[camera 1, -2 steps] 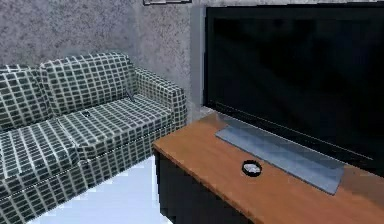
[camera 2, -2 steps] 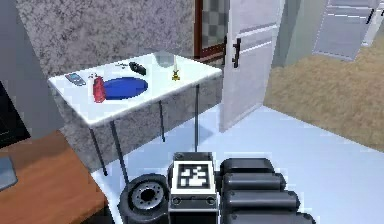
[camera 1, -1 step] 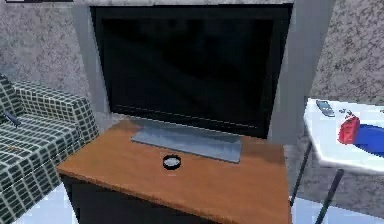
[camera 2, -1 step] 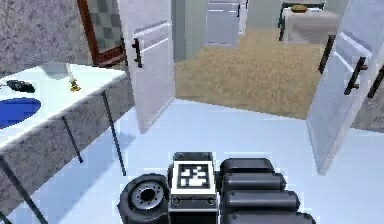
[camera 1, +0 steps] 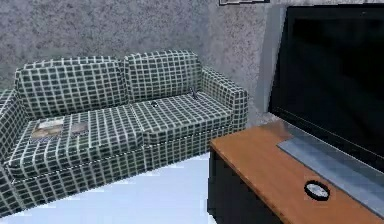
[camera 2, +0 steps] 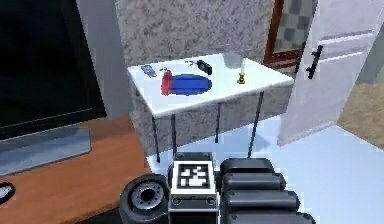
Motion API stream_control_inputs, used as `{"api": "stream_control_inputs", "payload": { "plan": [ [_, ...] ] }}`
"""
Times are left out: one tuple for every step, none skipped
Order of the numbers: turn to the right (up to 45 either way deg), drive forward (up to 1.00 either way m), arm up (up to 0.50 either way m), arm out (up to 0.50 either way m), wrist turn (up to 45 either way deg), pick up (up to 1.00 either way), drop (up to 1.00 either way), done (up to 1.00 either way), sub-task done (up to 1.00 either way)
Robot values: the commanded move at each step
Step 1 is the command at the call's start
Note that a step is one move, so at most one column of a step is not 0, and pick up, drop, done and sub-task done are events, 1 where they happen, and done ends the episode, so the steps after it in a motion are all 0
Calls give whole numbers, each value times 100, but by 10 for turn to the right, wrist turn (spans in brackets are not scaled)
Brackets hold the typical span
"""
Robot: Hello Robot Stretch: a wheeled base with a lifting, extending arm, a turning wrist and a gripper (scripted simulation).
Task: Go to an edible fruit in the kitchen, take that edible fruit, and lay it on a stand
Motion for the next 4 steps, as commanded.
{"api": "stream_control_inputs", "payload": {
  "plan": [
    [-240, 0, 0, 0, 0, 0, 0, 0, 0],
    [450, 0, 0, 0, 0, 0, 0, 0, 0],
    [210, 0, 0, 0, 0, 0, 0, 0, 0],
    [-450, 0, 0, 0, 0, 0, 0, 0, 0]
  ]
}}
